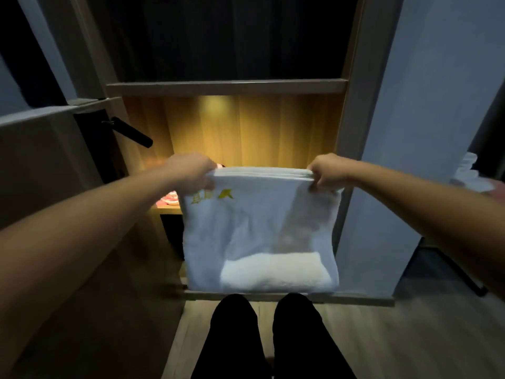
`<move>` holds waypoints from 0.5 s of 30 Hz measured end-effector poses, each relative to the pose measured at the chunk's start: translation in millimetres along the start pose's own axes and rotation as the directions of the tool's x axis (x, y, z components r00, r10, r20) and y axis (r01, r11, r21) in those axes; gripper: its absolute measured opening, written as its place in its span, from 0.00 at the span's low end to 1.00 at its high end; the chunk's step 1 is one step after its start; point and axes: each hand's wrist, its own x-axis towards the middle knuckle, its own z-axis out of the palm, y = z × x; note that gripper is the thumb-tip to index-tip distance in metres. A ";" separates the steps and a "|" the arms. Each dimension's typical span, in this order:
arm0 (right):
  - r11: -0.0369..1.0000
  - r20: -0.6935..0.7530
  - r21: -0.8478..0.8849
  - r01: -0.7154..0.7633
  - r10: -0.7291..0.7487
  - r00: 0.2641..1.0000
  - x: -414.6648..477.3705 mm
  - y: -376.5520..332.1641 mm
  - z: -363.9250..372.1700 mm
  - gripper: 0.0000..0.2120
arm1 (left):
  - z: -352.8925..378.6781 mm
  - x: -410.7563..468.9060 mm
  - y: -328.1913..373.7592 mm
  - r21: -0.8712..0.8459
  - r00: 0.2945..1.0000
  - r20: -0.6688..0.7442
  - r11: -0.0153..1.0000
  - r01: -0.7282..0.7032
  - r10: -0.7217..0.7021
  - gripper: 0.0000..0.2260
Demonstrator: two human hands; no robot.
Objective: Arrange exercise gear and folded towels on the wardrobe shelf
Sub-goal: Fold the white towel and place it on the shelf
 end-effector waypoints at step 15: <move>0.960 0.335 0.278 -0.017 -0.081 0.939 -14.3 23.9 10.9 0.04 | 3.3 -9.0 -8.8 -0.244 0.949 0.259 0.963 -0.117 0.181 0.16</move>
